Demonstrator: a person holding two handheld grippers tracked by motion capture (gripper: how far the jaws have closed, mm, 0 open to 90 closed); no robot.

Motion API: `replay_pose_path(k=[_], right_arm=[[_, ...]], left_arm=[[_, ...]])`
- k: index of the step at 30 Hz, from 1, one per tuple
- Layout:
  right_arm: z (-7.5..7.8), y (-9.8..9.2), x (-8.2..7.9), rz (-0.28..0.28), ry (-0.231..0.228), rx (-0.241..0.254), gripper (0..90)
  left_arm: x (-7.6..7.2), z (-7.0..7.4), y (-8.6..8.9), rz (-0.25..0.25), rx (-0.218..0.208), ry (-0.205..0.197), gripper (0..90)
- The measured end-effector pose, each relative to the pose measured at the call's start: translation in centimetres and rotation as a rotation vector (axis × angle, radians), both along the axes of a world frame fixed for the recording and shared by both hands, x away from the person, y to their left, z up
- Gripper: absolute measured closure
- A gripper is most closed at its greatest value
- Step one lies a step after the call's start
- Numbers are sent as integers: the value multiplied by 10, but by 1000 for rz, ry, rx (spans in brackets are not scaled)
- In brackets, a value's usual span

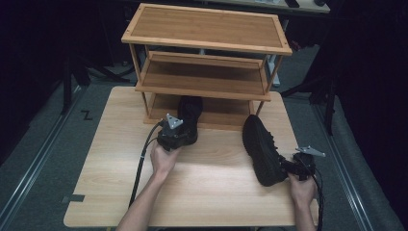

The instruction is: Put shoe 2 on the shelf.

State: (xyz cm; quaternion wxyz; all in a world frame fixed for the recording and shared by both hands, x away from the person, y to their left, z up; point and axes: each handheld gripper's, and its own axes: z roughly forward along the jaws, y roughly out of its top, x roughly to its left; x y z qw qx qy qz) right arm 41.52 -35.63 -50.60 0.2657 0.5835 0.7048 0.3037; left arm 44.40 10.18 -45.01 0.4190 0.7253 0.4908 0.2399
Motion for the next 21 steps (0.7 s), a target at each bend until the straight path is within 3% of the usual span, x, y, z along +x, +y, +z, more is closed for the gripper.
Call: replay_pose_path(k=[5,7,10,21], right_arm=[[0,0,0,0,0,0,376],[0,0,0,0,0,0,376],[0,0,0,0,0,0,376],[0,0,0,1,0,0,376]], left_arm=[[5,0,-2,-13,0,-9,724],[9,1,-2,-17,-3,-6,742],[16,3,-2,-8,-22,0,762],[37,3,-6,20,-13,1,766]])
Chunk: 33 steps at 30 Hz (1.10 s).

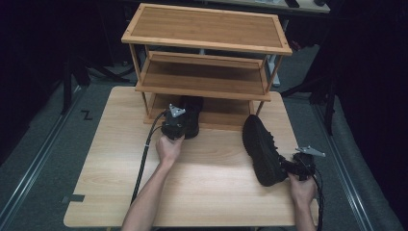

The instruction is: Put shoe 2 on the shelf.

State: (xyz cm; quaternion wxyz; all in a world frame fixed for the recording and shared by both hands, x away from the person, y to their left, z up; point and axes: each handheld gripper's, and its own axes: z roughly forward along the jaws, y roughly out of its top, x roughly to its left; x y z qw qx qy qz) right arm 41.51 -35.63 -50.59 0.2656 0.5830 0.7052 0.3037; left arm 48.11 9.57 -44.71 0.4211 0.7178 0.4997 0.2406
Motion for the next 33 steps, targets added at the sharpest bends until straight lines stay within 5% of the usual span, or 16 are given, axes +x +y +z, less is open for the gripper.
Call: replay_pose_path(k=[4,9,15,20,25,33], right_arm=[[0,0,0,1,0,2,375],[1,-1,0,17,1,19,411],[3,-6,0,41,21,118,486],[4,-5,0,71,12,130,495],[4,-3,0,113,3,157,487],[3,1,0,149,4,188,474]], left_arm=[[0,-1,-1,-7,1,-13,736],[-6,0,5,-8,-9,-28,580],[-20,-6,20,-14,-16,-21,440],[-39,-24,38,-5,-5,20,408],[-58,-52,64,42,64,100,393],[-73,-66,91,122,79,125,383]])
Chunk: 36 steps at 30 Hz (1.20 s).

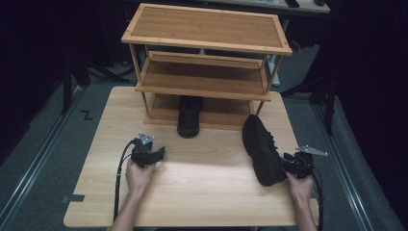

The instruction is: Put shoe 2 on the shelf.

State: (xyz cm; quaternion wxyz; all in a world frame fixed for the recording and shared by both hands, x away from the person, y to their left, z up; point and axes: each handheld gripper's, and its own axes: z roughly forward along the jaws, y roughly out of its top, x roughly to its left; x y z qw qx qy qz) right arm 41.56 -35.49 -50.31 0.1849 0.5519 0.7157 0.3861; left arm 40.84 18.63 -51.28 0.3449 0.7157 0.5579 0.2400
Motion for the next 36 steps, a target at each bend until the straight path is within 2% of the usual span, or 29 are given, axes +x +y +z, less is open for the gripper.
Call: replay_pose_path(k=[1,2,6,13,22,28,32,36], right_arm=[[0,0,0,0,0,0,474],[1,0,0,7,-3,9,474],[3,0,-2,10,-13,29,481],[5,2,-4,20,-15,35,486],[8,5,-7,38,-23,28,489],[17,15,-7,76,-22,-23,492],[19,18,-9,84,-34,-4,495],[21,20,-9,89,-28,-22,495]], left_arm=[[0,0,0,0,0,0,380],[-2,0,1,8,33,1,373],[-3,0,2,5,34,2,350],[-3,0,2,0,35,4,336],[-3,0,2,-5,34,7,321],[-3,0,2,-6,33,7,319],[-3,0,2,-6,32,7,318],[-3,0,2,-6,32,7,317]])
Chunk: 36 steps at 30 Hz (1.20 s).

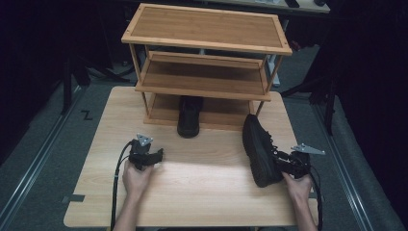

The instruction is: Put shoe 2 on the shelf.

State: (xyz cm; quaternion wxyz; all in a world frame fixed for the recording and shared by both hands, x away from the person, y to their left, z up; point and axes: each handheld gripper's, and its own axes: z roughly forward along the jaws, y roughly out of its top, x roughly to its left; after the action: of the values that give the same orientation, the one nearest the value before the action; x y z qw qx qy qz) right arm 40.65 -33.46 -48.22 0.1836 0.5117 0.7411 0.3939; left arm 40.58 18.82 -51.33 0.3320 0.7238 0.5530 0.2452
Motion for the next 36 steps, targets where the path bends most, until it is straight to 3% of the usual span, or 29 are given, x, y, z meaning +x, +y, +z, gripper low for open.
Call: replay_pose_path(k=[12,19,23,29,36], right_arm=[[26,27,2,89,-45,-36,478],[36,39,5,127,-42,-22,480],[41,50,5,137,-38,-44,484],[43,59,7,161,-35,-26,489],[47,73,10,197,-23,-41,488]], left_arm=[[0,0,0,2,1,-1,316],[0,0,0,0,1,0,312],[0,0,-1,-4,2,1,302],[0,0,-1,-4,1,1,302],[0,0,-1,-4,2,1,301]])
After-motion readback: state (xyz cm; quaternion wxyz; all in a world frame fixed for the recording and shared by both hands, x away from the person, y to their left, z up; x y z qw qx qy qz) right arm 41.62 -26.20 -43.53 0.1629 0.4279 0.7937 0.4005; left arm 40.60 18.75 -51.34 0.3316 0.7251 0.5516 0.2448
